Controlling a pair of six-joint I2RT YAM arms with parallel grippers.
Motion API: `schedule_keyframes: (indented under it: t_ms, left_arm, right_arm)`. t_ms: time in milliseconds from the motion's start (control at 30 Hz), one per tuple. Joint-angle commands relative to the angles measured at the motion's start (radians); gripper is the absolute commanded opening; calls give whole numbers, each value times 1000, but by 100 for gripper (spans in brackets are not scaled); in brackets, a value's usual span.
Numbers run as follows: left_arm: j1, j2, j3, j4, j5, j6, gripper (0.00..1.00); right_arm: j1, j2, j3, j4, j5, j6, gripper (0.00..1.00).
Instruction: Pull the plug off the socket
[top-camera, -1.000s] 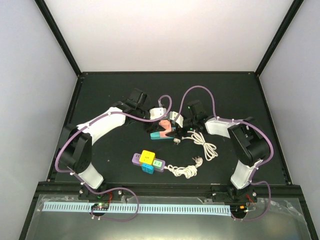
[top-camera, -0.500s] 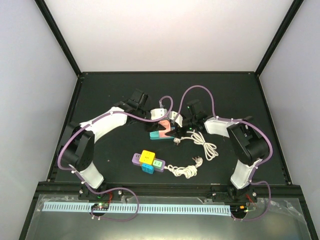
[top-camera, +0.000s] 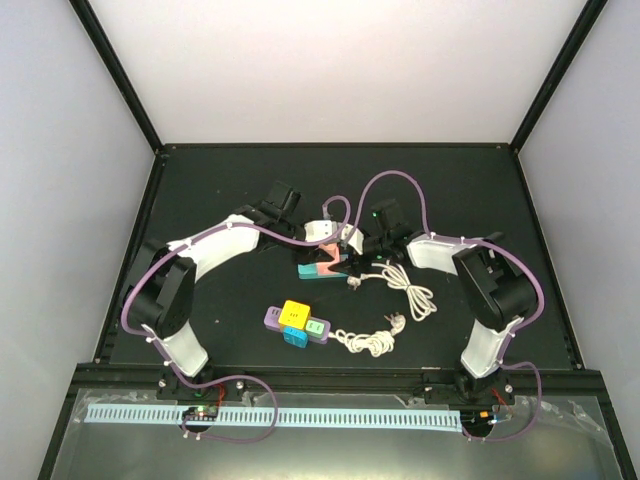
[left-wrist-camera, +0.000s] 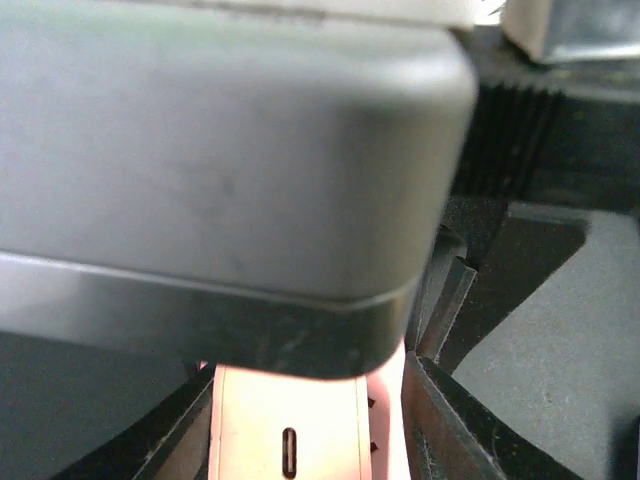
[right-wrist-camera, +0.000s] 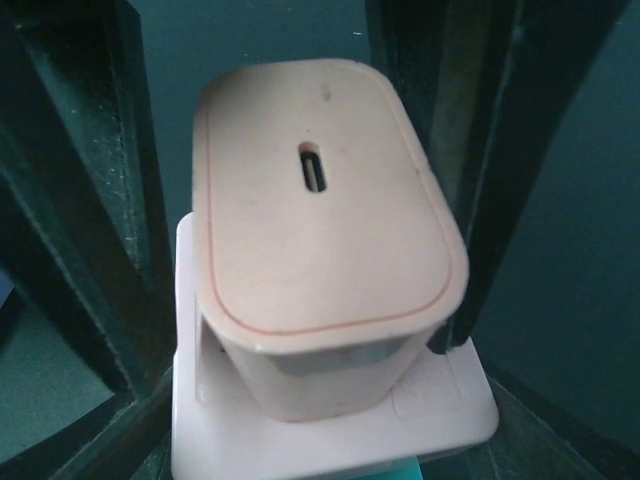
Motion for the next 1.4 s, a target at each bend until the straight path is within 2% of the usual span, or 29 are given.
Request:
schedule_keyframes:
  t_ms: [0, 200, 400, 567, 700, 1000, 1367]
  left_arm:
    - [-9, 2, 0, 16, -10, 29, 43]
    - [-8, -29, -29, -8, -16, 44, 40]
    - [-9, -44, -43, -6, -32, 33, 41]
    - [-9, -48, -45, 25, -14, 6, 30]
    - [-8, -52, -33, 31, 7, -18, 22]
    - [-8, -89, -20, 29, 25, -21, 17]
    - [-9, -83, 36, -48, 58, -26, 12]
  right_arm:
    - [17, 32, 27, -1, 14, -9, 72]
    - [25, 38, 33, -5, 31, -4, 76]
    - [28, 41, 35, -9, 32, -8, 68]
    - [30, 43, 34, -8, 37, -9, 64]
    - [34, 45, 33, -9, 41, -11, 56]
    - [38, 56, 50, -28, 55, -9, 34]
    - [63, 83, 82, -63, 118, -8, 21]
